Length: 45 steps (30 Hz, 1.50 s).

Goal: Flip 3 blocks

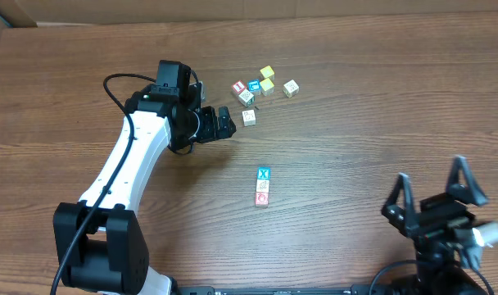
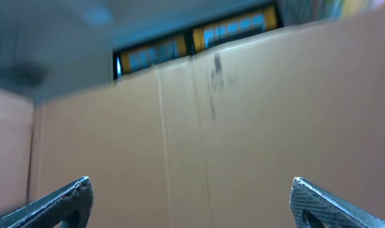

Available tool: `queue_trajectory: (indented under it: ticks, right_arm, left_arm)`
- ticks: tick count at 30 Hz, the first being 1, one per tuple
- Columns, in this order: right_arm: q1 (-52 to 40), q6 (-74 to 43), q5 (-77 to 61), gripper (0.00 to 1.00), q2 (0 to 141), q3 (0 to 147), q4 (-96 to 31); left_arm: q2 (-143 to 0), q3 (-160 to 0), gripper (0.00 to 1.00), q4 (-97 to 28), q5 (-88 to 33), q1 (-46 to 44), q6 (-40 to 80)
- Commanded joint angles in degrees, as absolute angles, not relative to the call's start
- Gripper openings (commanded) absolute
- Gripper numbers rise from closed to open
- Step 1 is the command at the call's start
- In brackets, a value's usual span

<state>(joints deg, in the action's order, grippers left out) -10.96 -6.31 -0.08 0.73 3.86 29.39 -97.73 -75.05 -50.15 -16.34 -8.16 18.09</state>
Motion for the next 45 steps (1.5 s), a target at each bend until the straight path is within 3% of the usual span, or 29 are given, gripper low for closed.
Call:
queue_trajectory:
  ticks: [1, 15, 19, 45]
  right_arm:
    - [-10.85, -4.21, -1.76, 1.00, 0.21, 1.91, 27.07]
    - [-10.85, -3.97, 2.13, 1.00, 0.21, 0.45, -4.89]
    - [-10.85, 0.34, 1.83, 1.00, 0.16, 0.45, -4.69]
    - [-10.85, 0.25, 1.58, 1.00, 0.19, 0.45, -4.69]
  left_arm:
    - [-97.01, -75.66, 1.00, -50.11, -16.95, -8.27, 18.87]
    - [-97.01, -75.66, 1.00, -50.11, -16.95, -8.27, 18.87]
    - [-97.01, -75.66, 1.00, -50.11, -16.95, -8.27, 18.87]
    - [-97.01, -75.66, 1.00, -50.11, -16.95, -8.27, 18.87]
